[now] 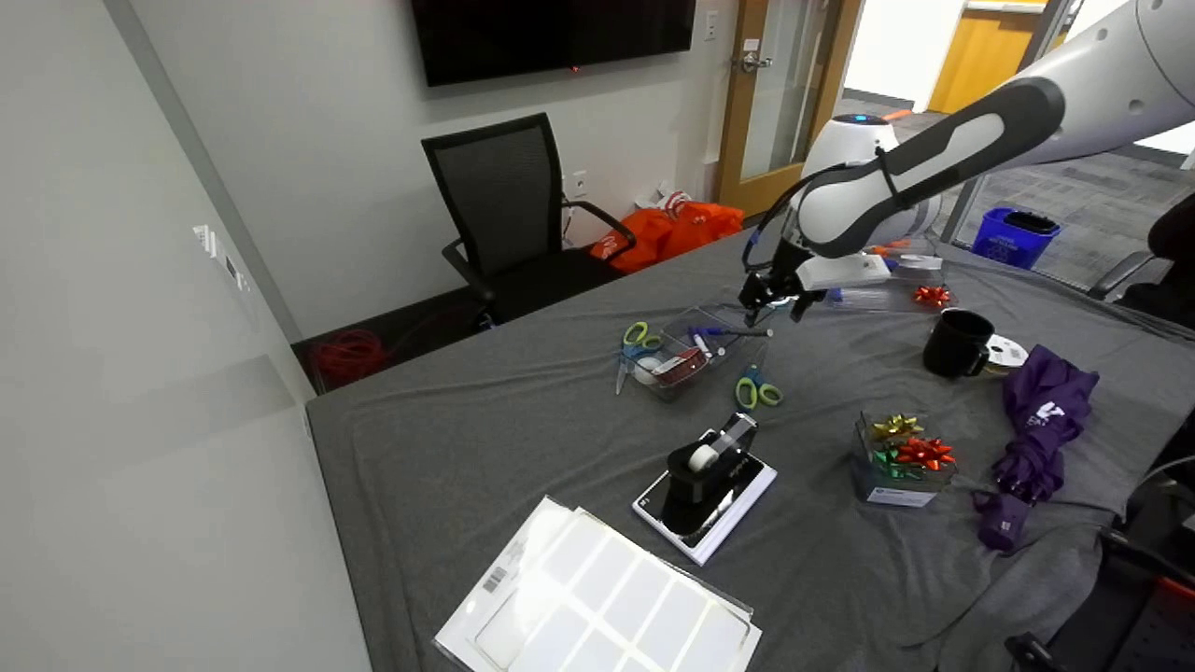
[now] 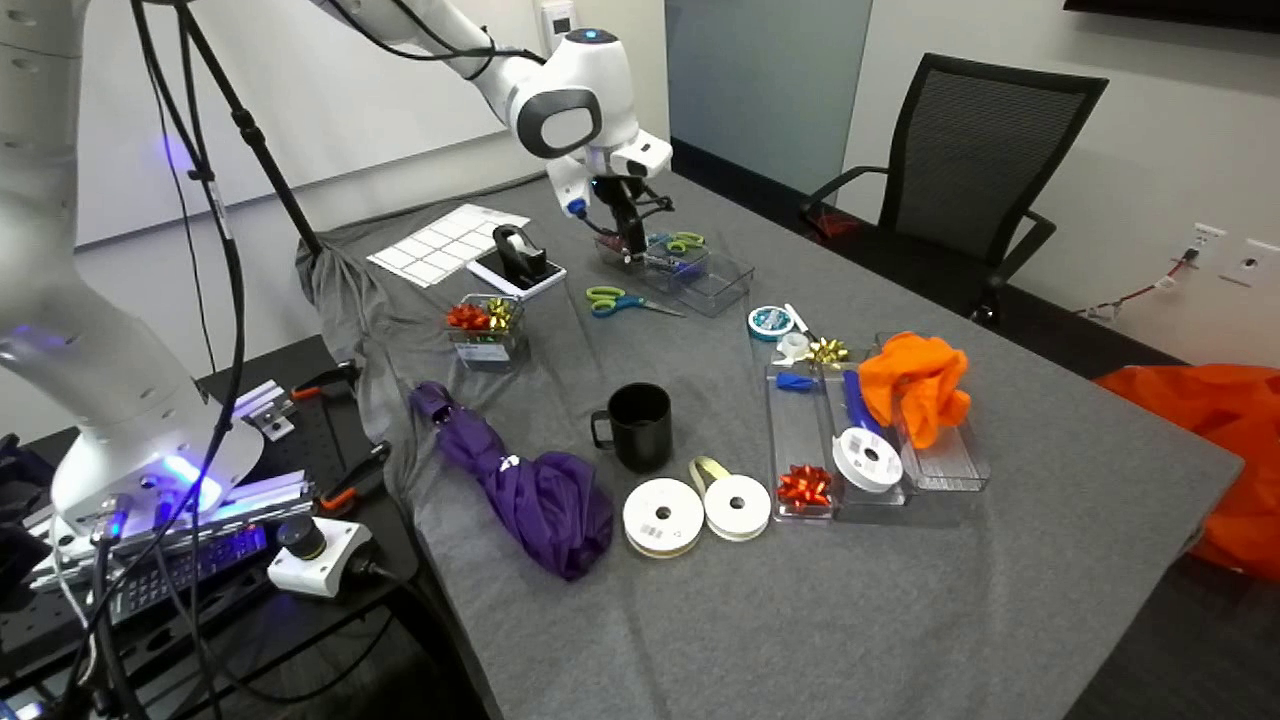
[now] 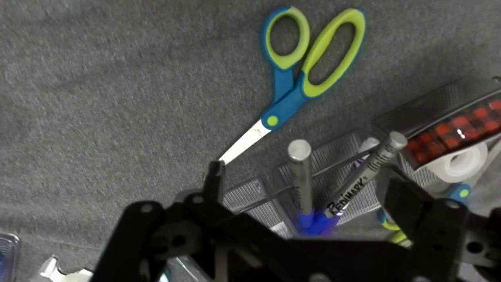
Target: Move the tape dispenser to the left then move the blue and purple markers in the container on the left to the left.
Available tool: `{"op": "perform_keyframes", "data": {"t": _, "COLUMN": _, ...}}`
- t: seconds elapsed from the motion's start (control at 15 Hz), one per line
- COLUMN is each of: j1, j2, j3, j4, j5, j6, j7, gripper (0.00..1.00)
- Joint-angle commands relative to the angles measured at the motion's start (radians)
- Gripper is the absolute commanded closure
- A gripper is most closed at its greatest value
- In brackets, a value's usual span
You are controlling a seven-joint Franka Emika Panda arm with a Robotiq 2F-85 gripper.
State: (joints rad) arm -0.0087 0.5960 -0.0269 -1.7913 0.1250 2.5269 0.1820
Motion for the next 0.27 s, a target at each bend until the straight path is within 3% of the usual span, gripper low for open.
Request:
{"op": "perform_keyframes", "data": {"t": 0.0, "j1": -0.002, "j2": -0.114, "j3": -0.01, "j4": -0.083, "j5": 0.077, "j6": -0.044, "j7": 0.128, "gripper": 0.0}}
{"op": "perform_keyframes", "data": {"t": 0.2, "j1": -0.004, "j2": -0.172, "j3": -0.017, "j4": -0.119, "j5": 0.149, "j6": -0.046, "j7": 0.238, "gripper": 0.0}}
